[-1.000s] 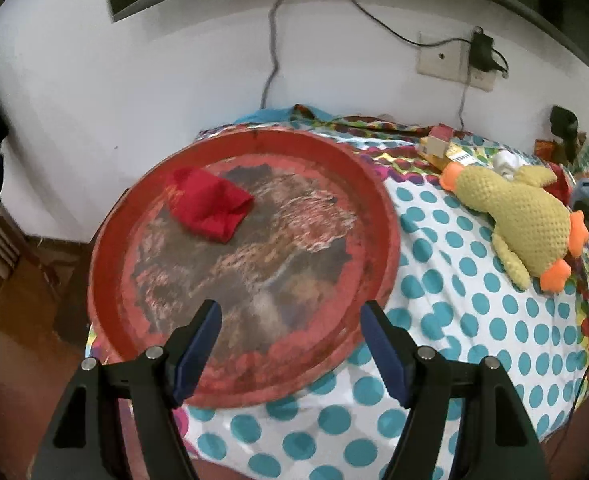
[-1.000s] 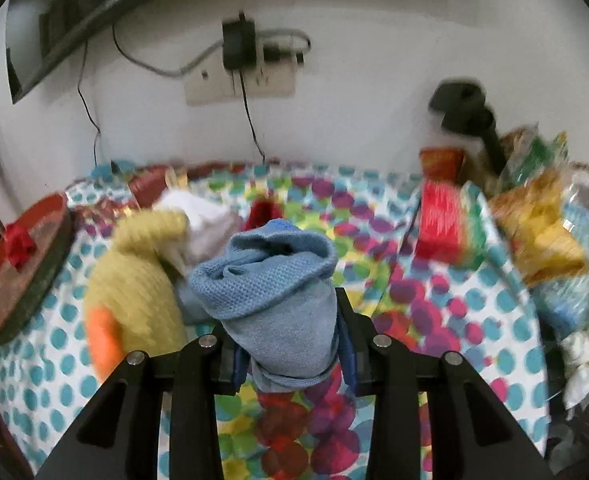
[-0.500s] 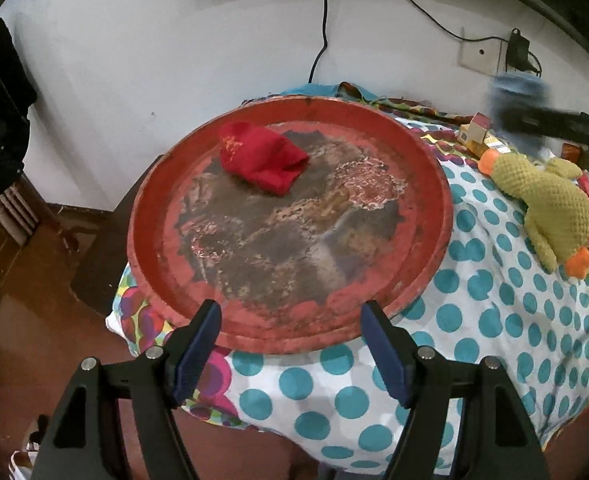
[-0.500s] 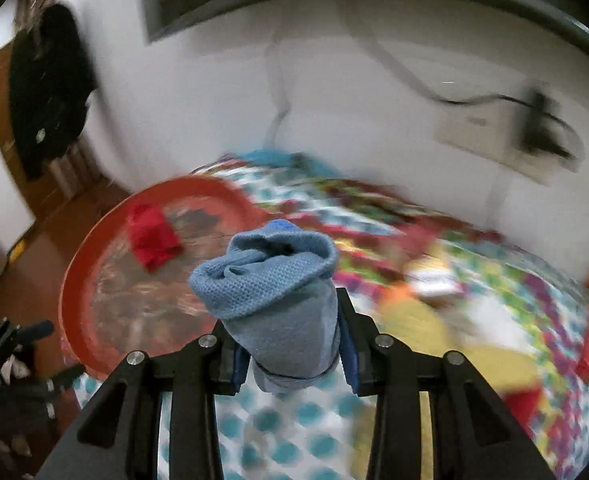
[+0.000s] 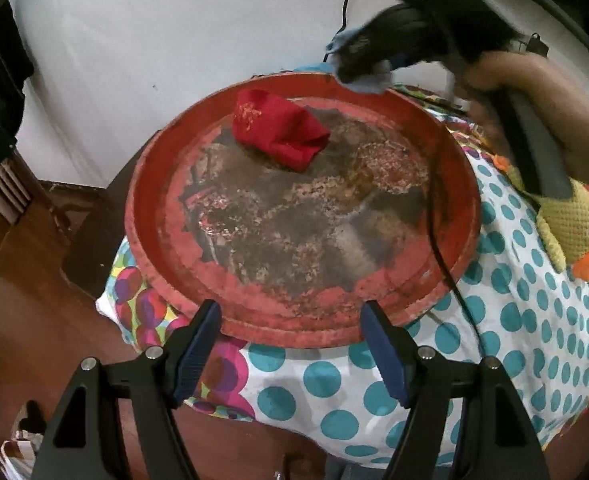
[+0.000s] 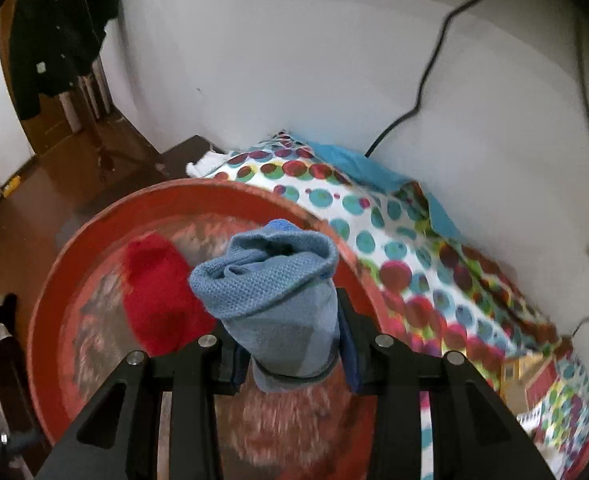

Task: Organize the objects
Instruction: 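Carry the blue-grey sock to the red tray and release it with the right gripper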

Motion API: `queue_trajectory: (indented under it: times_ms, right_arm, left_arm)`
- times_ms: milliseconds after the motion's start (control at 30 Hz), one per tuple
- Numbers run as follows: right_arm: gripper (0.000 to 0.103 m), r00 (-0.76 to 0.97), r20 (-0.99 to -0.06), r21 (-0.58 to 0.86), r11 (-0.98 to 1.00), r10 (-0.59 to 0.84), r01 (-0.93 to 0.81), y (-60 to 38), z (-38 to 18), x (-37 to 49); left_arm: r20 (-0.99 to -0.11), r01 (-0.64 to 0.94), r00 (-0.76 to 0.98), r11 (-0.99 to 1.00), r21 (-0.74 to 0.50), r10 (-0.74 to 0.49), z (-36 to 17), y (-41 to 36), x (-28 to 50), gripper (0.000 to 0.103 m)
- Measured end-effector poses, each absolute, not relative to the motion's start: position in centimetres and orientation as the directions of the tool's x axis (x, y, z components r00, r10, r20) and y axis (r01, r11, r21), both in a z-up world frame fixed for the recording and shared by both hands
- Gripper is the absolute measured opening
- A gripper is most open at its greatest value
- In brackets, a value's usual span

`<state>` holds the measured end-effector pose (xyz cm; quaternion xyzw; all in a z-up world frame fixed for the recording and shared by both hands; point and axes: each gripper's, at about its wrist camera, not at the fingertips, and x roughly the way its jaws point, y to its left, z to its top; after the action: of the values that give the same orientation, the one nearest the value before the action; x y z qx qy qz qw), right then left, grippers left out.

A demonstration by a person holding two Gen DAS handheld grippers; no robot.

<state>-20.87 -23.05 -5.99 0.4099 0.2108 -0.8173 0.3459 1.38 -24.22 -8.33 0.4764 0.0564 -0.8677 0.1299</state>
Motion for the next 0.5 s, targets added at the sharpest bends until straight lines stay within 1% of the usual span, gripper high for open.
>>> queue_trajectory:
  times_ms: [200,300,367,400,433,500]
  right_arm:
    - [0.036,-0.426,-0.837,-0.099,-0.672,-0.342,0.734,-25.5,-7.6,-22.0]
    - [0.041,-0.425,-0.843,-0.103,-0.676,-0.329,0.730,-25.6,-8.4,-22.1]
    - [0.057,-0.435,-0.844,-0.116,-0.685,-0.314,0.720,-25.4,-8.7,-22.1]
    - [0.072,-0.440,-0.843,-0.119,-0.690,-0.310,0.714,-25.2,-8.7,-22.2]
    - [0.077,-0.448,-0.837,-0.119,-0.696,-0.313,0.708,-25.0,-8.5,-22.1]
    - [0.078,-0.463,-0.821,-0.114,-0.699,-0.334,0.706,-24.3,-7.6,-21.8]
  left_arm:
    - [-0.841,0.264,-0.527,-0.964,-0.024,-0.124,-7.9,-24.6,1.0,0.074]
    - [-0.841,0.262,-0.528,-0.965,-0.028,-0.119,-7.8,-24.4,0.8,0.074]
    - [-0.843,0.255,-0.525,-0.967,-0.029,-0.113,-7.7,-24.1,0.6,0.074]
    - [-0.844,0.259,-0.524,-0.965,-0.029,-0.115,-7.7,-24.1,0.6,0.074]
    - [-0.844,0.257,-0.526,-0.966,-0.034,-0.110,-7.5,-24.0,0.5,0.074]
    - [-0.841,0.247,-0.532,-0.968,-0.038,-0.103,-7.3,-23.8,0.5,0.074]
